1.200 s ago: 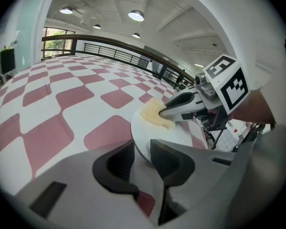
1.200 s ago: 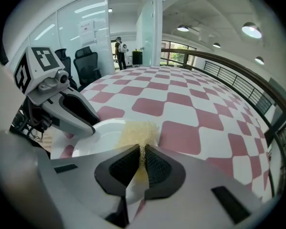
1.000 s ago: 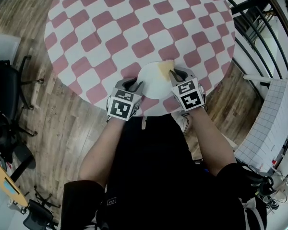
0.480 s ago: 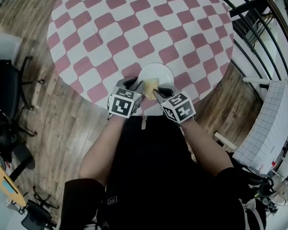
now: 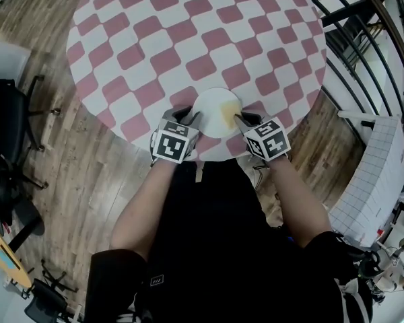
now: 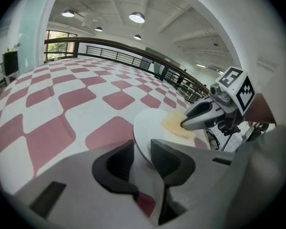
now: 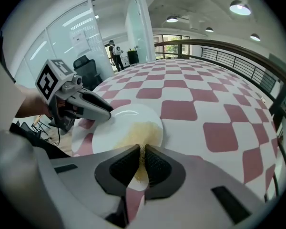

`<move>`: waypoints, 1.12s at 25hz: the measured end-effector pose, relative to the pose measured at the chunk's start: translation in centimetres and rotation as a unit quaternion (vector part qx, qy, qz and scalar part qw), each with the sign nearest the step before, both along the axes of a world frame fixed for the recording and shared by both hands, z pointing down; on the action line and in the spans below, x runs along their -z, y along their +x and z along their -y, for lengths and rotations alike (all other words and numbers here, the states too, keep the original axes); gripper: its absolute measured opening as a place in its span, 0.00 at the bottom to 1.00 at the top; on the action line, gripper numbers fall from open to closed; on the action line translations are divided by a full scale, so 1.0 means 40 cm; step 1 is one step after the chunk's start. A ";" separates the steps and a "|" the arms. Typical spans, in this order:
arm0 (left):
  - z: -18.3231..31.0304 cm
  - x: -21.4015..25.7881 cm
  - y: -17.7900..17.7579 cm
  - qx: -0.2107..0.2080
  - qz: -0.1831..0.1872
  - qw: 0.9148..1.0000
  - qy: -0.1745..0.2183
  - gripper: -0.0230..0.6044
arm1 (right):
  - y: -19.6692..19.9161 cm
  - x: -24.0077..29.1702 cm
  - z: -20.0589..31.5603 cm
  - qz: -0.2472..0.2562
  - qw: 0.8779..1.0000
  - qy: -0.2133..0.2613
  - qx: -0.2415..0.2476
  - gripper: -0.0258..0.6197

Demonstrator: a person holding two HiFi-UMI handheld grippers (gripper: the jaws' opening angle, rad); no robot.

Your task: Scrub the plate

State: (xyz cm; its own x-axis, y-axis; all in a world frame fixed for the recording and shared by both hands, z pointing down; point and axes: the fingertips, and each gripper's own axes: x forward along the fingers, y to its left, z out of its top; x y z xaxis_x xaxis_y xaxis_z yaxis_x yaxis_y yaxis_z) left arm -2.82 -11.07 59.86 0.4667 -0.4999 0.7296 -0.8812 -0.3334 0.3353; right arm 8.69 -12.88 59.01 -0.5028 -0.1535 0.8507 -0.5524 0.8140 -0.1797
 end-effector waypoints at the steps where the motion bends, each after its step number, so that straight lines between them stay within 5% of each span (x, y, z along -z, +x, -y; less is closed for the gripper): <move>1: 0.000 0.001 0.000 0.000 0.001 1.000 0.001 0.22 | 0.000 0.001 0.008 -0.001 1.000 0.004 0.000 0.10; 15: 0.005 0.003 0.000 0.001 0.001 1.000 0.002 0.22 | -0.071 0.002 0.102 -0.028 0.998 0.048 0.021 0.10; 28: 0.001 0.001 -0.005 0.010 0.002 1.000 0.002 0.22 | -0.040 0.002 -0.079 -0.002 1.000 -0.015 -0.004 0.10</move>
